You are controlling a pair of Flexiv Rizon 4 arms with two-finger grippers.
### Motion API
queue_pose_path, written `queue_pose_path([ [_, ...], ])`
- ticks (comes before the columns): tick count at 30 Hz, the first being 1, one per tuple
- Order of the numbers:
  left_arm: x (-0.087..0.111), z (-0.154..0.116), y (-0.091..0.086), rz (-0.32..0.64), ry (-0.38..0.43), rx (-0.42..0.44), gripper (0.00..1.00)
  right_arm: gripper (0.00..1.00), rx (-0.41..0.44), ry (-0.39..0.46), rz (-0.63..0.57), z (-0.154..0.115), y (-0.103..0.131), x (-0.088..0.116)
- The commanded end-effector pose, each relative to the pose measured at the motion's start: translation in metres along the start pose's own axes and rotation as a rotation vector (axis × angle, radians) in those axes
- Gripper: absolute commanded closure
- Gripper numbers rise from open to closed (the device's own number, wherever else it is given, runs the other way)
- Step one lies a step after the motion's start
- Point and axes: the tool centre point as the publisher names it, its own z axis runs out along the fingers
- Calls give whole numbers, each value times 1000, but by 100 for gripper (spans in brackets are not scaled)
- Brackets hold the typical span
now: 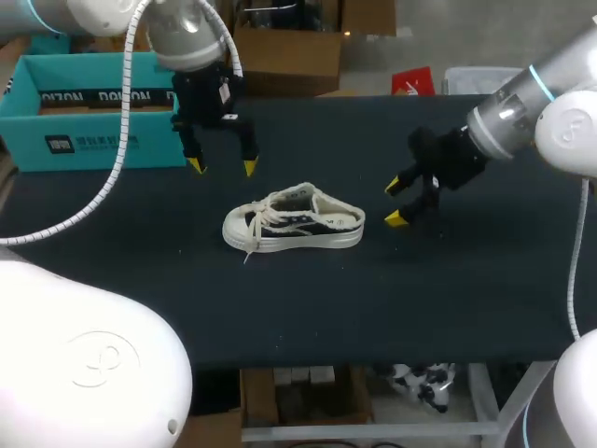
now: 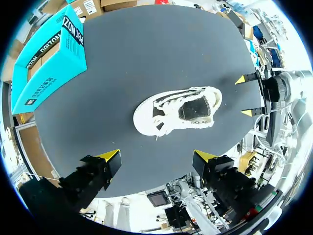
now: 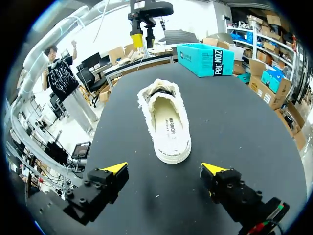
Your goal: Open the shoe tongue, take the insole out of the shoe, put the insole back into the shoe, and pack the shoe into the shoebox
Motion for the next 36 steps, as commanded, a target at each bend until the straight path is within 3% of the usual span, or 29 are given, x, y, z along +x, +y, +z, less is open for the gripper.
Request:
queue_pose_path([
  [1, 13, 5, -5, 2, -21, -4, 0, 0, -32, -38, -10, 25, -1, 7],
  [6, 29, 15, -7, 46, 6, -70, 0, 0, -88, -78, -79, 41, -1, 8],
  [14, 48, 30, -9, 88, 15, -116, 0, 0, -140, -93, -89, 58, -2, -4],
  [36, 59, 49, -20, 57, 12, -166, 0, 0, -256, -38, -173, 99, 10, -26],
])
